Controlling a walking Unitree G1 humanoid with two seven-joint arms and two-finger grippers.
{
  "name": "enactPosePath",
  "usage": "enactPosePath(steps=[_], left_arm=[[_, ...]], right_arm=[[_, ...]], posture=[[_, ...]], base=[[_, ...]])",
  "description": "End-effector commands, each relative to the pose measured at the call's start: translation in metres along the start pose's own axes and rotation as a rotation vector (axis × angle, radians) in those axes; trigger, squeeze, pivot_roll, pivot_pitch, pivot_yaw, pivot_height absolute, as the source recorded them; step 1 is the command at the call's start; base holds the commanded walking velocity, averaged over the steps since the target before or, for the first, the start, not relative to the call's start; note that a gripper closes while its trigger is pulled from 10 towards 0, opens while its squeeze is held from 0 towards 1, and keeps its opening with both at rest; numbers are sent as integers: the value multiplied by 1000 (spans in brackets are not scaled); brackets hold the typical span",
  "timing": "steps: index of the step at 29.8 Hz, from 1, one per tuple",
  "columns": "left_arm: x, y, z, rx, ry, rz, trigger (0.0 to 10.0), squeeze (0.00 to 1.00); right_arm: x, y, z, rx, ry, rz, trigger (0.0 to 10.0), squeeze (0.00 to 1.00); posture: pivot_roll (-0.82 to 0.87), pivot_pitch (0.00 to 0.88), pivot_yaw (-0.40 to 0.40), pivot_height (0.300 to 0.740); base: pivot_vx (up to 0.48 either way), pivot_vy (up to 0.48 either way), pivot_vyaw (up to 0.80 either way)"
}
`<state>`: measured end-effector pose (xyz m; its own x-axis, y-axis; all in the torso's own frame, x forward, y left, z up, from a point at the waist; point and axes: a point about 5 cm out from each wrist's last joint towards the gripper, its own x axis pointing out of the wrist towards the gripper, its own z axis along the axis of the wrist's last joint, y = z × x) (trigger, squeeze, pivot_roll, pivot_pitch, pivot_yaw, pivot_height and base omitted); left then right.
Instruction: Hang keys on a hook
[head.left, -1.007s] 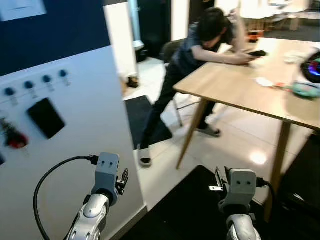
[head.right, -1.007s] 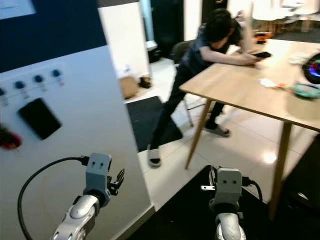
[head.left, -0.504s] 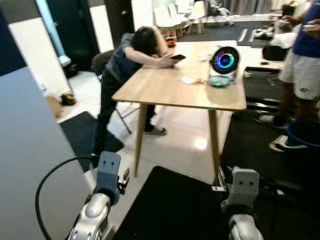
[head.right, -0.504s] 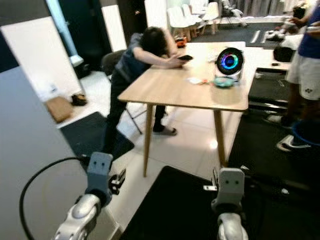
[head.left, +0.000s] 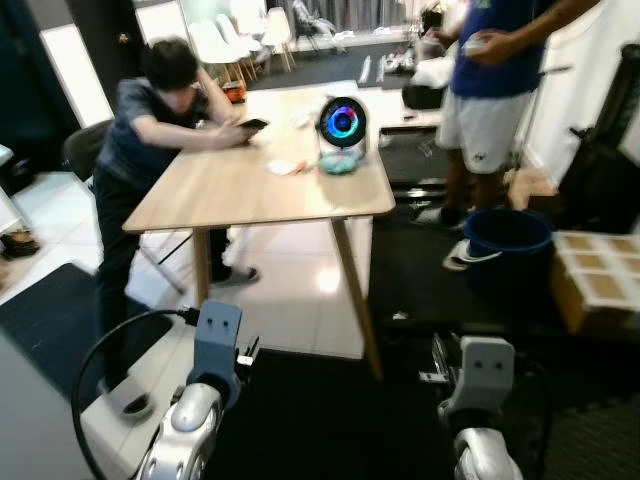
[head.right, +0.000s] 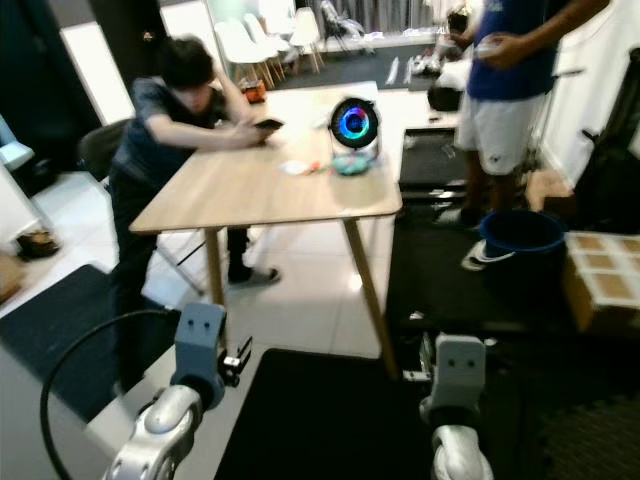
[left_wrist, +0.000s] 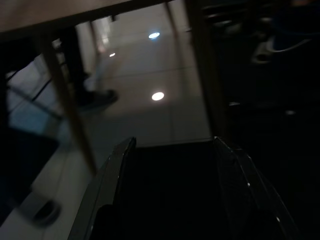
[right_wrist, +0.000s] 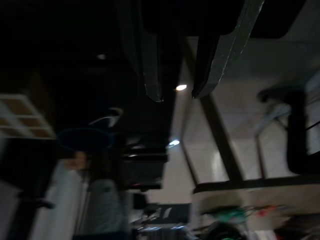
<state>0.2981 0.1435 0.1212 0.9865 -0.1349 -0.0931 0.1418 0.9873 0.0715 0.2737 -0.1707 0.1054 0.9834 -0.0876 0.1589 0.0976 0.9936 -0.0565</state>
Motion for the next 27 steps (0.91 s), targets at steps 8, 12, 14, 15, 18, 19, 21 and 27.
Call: enactPosePath(steps=[8,12,14,15,18,19,21,27], left_arm=[[-2,5,-7,1,29,21,10000,0],[-2,4,-6,-9,21,18,10000,0],[-2,4,-5,-3,14,13,10000,0],[-2,4,-5,2,9,10,10000,0],[-2,4,-3,26,-7,9,10000,0],[-2,4,-3,26,-7,9,10000,0],[-1,4,-2,40,-15,10,10000,0],[-1,5,0,60,-26,19,10000,0]], right_arm=[[-3,8,-4,5,17,19,10000,0],[-3,8,-4,0,14,22,10000,0],[-2,8,-4,-1,14,23,10000,0],[-2,9,-4,0,13,24,10000,0],[-2,10,-3,1,8,31,10000,0],[-2,10,-3,1,8,31,10000,0],[-1,13,-2,-1,-1,45,10000,0],[-2,20,1,-13,-19,78,10000,0]], posture=[[2,123,129,740],[3,122,129,740],[4,122,129,740],[3,122,130,740],[3,120,132,740],[3,120,132,740],[4,119,134,740],[10,120,138,740]], base=[[0,0,-550],[0,0,0],[0,0,0],[0,0,0],[0,0,0],[0,0,0],[0,0,0],[359,0,0]])
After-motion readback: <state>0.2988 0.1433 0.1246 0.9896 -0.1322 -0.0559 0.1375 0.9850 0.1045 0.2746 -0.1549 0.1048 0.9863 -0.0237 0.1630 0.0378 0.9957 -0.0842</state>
